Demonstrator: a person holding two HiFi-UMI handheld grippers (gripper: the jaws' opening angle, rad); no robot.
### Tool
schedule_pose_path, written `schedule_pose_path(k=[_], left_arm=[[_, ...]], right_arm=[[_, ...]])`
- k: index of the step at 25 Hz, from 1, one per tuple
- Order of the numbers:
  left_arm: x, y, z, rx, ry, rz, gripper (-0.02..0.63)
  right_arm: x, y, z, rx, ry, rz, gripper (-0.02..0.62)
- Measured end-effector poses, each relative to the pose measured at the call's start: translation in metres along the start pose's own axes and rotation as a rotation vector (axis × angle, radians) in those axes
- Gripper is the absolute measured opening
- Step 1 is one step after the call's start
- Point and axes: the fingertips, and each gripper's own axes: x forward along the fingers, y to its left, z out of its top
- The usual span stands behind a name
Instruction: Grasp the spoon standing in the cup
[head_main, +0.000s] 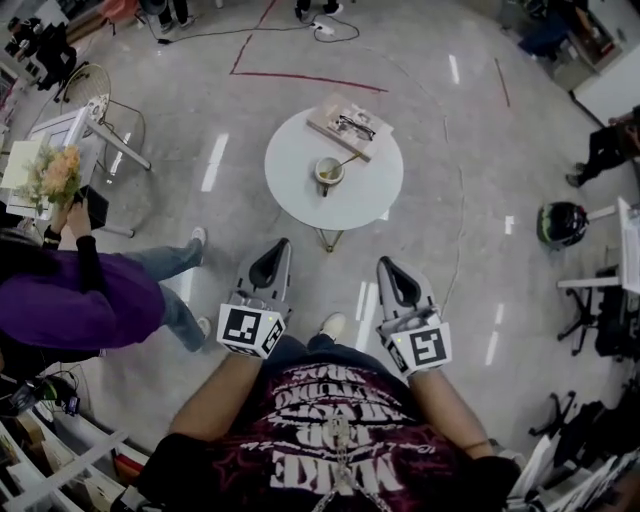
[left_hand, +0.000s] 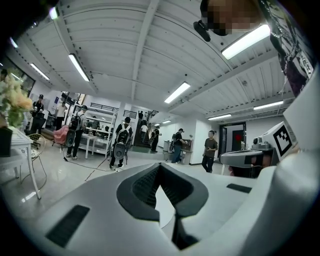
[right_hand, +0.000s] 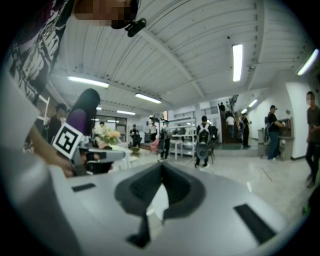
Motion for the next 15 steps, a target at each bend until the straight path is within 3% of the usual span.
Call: schedule_pose_path(k=[7, 15], left_arm=[[0.007, -0.013, 0.01, 0.023, -0.006, 0.004, 0.025], [0.01, 0.003, 0.011, 0.026, -0.005, 0.022, 0.025]], right_arm=[[-0.003, -0.01, 0.008, -0.004, -0.013, 0.022, 0.026], [0.008, -0.015, 0.01, 0.006, -0.03, 0.018, 0.026]])
